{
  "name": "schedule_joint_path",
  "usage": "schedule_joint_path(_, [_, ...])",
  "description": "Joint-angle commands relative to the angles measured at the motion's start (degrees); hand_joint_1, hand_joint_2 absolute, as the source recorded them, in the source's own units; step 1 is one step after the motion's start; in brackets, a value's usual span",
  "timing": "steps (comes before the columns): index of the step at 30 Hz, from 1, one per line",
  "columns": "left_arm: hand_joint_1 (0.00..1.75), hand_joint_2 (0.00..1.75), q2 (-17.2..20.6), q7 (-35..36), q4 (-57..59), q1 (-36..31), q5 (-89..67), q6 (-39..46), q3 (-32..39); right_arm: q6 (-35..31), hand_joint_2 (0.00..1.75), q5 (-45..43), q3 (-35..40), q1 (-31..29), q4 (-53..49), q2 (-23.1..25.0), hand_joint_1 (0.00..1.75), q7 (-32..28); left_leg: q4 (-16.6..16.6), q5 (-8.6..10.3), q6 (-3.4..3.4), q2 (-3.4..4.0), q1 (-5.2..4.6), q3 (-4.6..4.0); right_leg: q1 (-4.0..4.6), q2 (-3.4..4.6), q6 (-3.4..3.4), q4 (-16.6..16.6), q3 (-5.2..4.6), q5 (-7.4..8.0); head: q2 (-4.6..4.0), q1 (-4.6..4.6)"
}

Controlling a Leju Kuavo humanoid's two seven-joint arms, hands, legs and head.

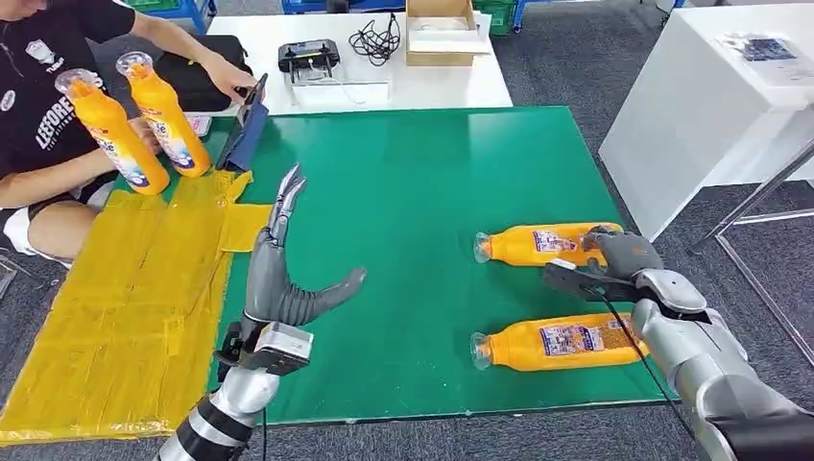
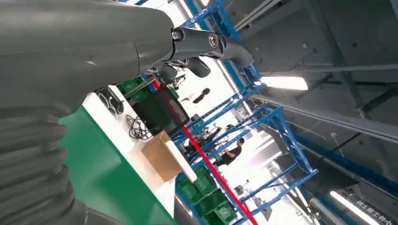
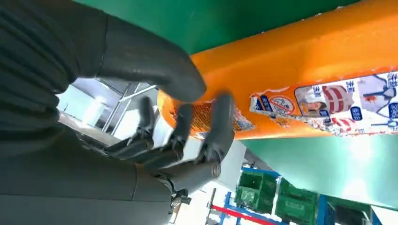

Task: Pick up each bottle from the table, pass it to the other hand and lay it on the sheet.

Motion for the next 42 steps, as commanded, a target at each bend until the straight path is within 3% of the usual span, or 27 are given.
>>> schedule_joint_path(1, [0.00,1.75,0.7,0.3,3.5,-2.1,0.0,0.0,-1.2,1.1,1.75,0.1,-1.0,1.8,4.0,1.1,1.75,-0.3,-0.1,0.02,-0.03,-0.20,0.04,0.11,0.01,0.00,-0.04,-0.1,0.15,0.00,0.00,0.00])
schedule_joint_path(5, [0.00,1.75,0.5,0.4,3.7,-2.1,0.0,0.1,-0.9,1.1,1.75,-0.1,-1.4,1.4,3.5,1.2,1.68,-2.4,-0.1,0.03,-0.04,-0.28,0.06,0.17,0.03,0.02,-0.06,-0.1,0.22,0.00,0.00,0.00])
schedule_joint_path(8, [0.00,1.75,0.2,0.5,3.7,-1.7,0.0,0.4,-0.2,0.9,1.75,-0.6,-1.8,-0.1,1.9,2.0,1.36,-6.8,-0.1,0.02,-0.04,-0.22,0.04,0.16,0.01,0.09,-0.06,-0.1,0.19,0.00,0.00,-0.02])
schedule_joint_path(13, [0.00,1.75,0.0,0.0,1.9,0.2,0.0,0.9,1.0,7.8,1.75,-1.3,0.7,-3.4,-2.1,2.2,1.31,-13.5,0.0,0.00,-0.02,0.08,-0.01,0.02,-0.03,0.24,-0.04,0.0,0.00,0.03,0.00,-0.02])
schedule_joint_path(14, [0.00,1.75,-0.1,-0.1,1.6,0.8,0.1,1.1,1.2,7.9,1.75,-1.1,1.4,-3.9,-3.0,2.0,1.19,-14.1,0.0,0.00,-0.04,0.05,-0.01,0.03,-0.04,0.32,-0.06,0.0,0.00,0.04,0.00,0.00])
schedule_joint_path(15, [0.00,1.75,-0.3,-0.3,1.6,1.1,0.2,1.2,1.5,7.9,1.75,-0.9,2.2,-4.4,-4.0,1.9,0.94,-14.3,0.0,0.02,-0.02,0.06,-0.03,0.00,-0.05,0.22,-0.04,0.0,-0.02,0.04,0.00,-0.04])
schedule_joint_path(17, [0.00,1.75,-0.8,-0.3,1.5,1.9,0.2,1.5,2.0,6.5,1.75,0.1,4.2,-5.3,-6.7,1.5,0.79,-13.8,0.0,0.00,-0.04,0.07,-0.01,0.02,-0.04,0.35,-0.06,0.0,-0.02,0.05,0.00,0.00])
schedule_joint_path(18, [0.00,1.75,-1.0,-0.3,1.5,2.2,0.1,1.7,2.2,6.8,1.75,-0.3,4.6,-5.7,-8.0,1.4,0.47,-14.0,0.0,0.00,-0.02,0.06,-0.05,-0.09,-0.06,0.27,-0.04,0.1,-0.11,0.03,0.00,0.04])
schedule_joint_path(19, [0.00,1.75,-1.2,-0.4,1.5,2.4,-0.1,1.8,2.6,7.4,1.75,-1.1,5.5,-6.2,-10.4,0.9,0.33,-14.1,0.0,0.03,0.01,0.08,-0.10,-0.18,-0.11,0.27,-0.01,0.1,-0.20,0.05,0.00,-0.06])
schedule_joint_path(23, [0.00,1.75,-1.9,-0.5,0.2,4.0,-0.5,2.6,4.7,9.7,1.75,-5.7,8.8,-7.0,-21.0,-1.4,0.03,-13.4,0.0,0.02,0.04,0.05,-0.10,-0.23,-0.12,0.34,0.03,0.2,-0.26,0.04,0.00,-0.07])
schedule_joint_path(26, [0.00,1.75,-2.2,-0.5,-0.8,5.1,-0.9,2.7,6.1,11.6,1.75,-7.9,12.1,-7.4,-28.8,-3.9,0.00,-10.5,0.0,0.06,0.04,0.01,-0.08,-0.33,-0.10,0.24,0.04,0.1,-0.33,0.05,0.00,-0.09])
schedule_joint_path(30, [0.00,1.75,-2.5,-0.3,-1.5,5.7,-1.4,2.6,7.1,12.3,1.75,-8.4,14.9,-8.9,-31.0,-5.4,0.00,-6.9,0.1,0.05,0.04,-0.02,-0.08,-0.45,-0.09,0.21,0.04,0.1,-0.43,0.05,0.00,-0.04])
schedule_joint_path(36, [0.00,1.75,-2.6,-0.2,-0.9,5.0,-1.3,2.4,7.1,8.3,1.75,-7.3,18.1,-11.4,-20.7,-4.2,0.00,-2.8,0.0,0.07,0.03,-0.07,-0.04,-0.39,-0.05,0.15,0.03,0.0,-0.33,0.07,0.00,-0.04])
schedule_joint_path(42, [0.00,1.75,-1.9,-0.9,0.5,3.7,0.2,1.6,5.9,8.6,1.75,-10.8,15.6,-11.8,-7.4,-3.4,0.00,-4.9,0.0,0.06,0.02,-0.29,-0.01,-0.26,-0.04,0.08,0.01,0.0,-0.16,0.02,0.00,-0.07])
